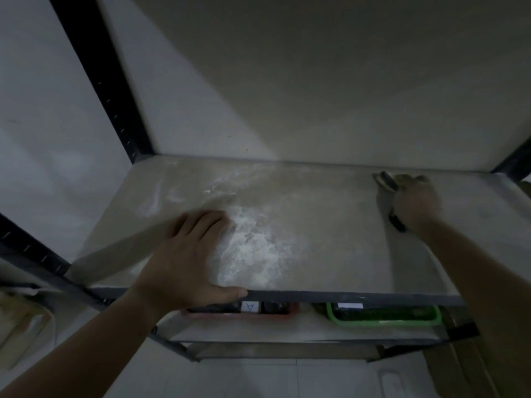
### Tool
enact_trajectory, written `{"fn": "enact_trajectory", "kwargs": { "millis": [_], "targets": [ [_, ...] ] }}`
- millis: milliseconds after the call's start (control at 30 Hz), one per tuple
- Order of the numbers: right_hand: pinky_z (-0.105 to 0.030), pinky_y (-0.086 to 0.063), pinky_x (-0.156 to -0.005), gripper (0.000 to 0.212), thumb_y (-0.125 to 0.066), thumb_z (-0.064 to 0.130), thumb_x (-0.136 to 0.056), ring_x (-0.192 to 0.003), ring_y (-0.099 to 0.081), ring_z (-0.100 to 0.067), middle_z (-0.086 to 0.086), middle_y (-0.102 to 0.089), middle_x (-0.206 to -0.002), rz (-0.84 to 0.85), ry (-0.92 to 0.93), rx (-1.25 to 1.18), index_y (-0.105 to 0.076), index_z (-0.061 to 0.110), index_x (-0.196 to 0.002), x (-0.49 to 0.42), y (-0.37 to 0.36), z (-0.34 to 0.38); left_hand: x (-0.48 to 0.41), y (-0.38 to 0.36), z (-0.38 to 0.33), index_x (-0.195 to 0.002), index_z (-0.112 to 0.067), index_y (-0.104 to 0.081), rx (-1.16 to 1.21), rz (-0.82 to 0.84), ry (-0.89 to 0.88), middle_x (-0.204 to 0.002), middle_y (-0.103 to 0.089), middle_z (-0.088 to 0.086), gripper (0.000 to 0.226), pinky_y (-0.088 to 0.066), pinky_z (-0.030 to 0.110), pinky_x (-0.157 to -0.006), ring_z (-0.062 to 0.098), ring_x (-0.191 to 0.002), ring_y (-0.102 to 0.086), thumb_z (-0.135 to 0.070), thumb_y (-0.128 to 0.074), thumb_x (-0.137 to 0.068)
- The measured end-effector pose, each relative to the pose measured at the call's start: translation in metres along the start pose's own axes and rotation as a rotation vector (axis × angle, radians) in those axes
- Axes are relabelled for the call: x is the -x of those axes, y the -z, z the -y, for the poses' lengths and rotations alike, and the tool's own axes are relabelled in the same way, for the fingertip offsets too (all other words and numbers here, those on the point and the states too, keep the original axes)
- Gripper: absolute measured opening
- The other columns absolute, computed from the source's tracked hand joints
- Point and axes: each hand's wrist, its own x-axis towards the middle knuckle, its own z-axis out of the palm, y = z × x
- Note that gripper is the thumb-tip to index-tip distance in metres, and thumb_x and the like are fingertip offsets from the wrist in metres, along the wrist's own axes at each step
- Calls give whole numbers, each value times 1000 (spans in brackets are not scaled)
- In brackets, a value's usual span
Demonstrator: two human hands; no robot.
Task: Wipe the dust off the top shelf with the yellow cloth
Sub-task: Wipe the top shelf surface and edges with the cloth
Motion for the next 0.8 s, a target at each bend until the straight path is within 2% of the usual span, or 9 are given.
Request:
{"fn": "enact_trajectory", "kwargs": {
  "millis": [100,300,367,433,567,633,700,733,800],
  "targets": [
    [-36,-47,-90,37,-33,11,-91,-105,-52,-34,-15,-57,-120,-7,129,-10,-63,3,-111,10,-12,35,0,0,-1,-147,-8,-48,3,18,14,-153,-46,5,123,-36,49,-117,26,-142,-42,-101,-39,-67],
    [-44,-46,-92,46,-31,21,-85,-106,-52,-32,-5,-52,-121,32,383,-146,-59,24,-121,83,-45,167,0,0,1,-149,-10,-47,-35,53,10,-155,-44,4,123,-34,50,-118,26,-144,-41,-101,-40,-67],
    [-39,-46,-88,40,-42,19,-84,-102,-50,-31,-8,-49,-117,67,470,-243,-58,21,-121,99,-49,190,1,1,1,-149,-10,-48,-45,63,9,-155,-46,7,122,-34,51,-118,28,-143,-42,-100,-43,-67],
    [-37,-45,-88,38,-51,15,-86,-103,-52,-32,-12,-51,-117,114,518,-343,-57,18,-123,102,-37,191,1,1,1,-149,-10,-48,-56,67,7,-156,-45,7,123,-32,53,-119,29,-144,-42,-100,-44,-67],
    [-28,-30,-96,39,-44,5,-95,-119,-49,-32,-19,-54,-131,73,538,-397,-50,9,-133,80,2,144,9,6,7,-158,-15,-34,-52,77,30,-163,-34,4,130,-20,61,-123,27,-152,-29,-104,-42,-64],
    [-28,-36,-82,40,-43,11,-97,-110,-56,-32,-18,-58,-126,50,418,-415,-47,15,-136,51,24,94,19,12,16,-161,-17,-28,-53,64,44,-166,-30,4,131,-18,59,-124,27,-153,-25,-103,-43,-64],
    [-27,-40,-56,30,-38,26,-98,-71,-62,-37,-28,-62,-95,166,402,-463,-62,21,-115,26,42,41,29,19,29,-161,-23,-25,-35,53,87,-167,-27,1,129,-17,54,-125,26,-153,-24,-102,-46,-62],
    [-24,-39,-45,41,-34,40,-97,-52,-58,-35,-33,-57,-83,158,407,-481,-69,21,-91,7,44,13,33,22,37,-162,-28,-21,-31,65,123,-168,-23,-1,129,-16,51,-125,24,-154,-22,-103,-47,-60],
    [-13,-30,-36,60,-27,58,-89,-51,-60,-31,-35,-56,-94,262,354,-441,-69,24,-65,-23,24,-40,37,28,51,-164,-33,-12,-33,118,201,-170,-15,-4,136,-14,48,-126,22,-156,-14,-107,-45,-55]
  ]
}}
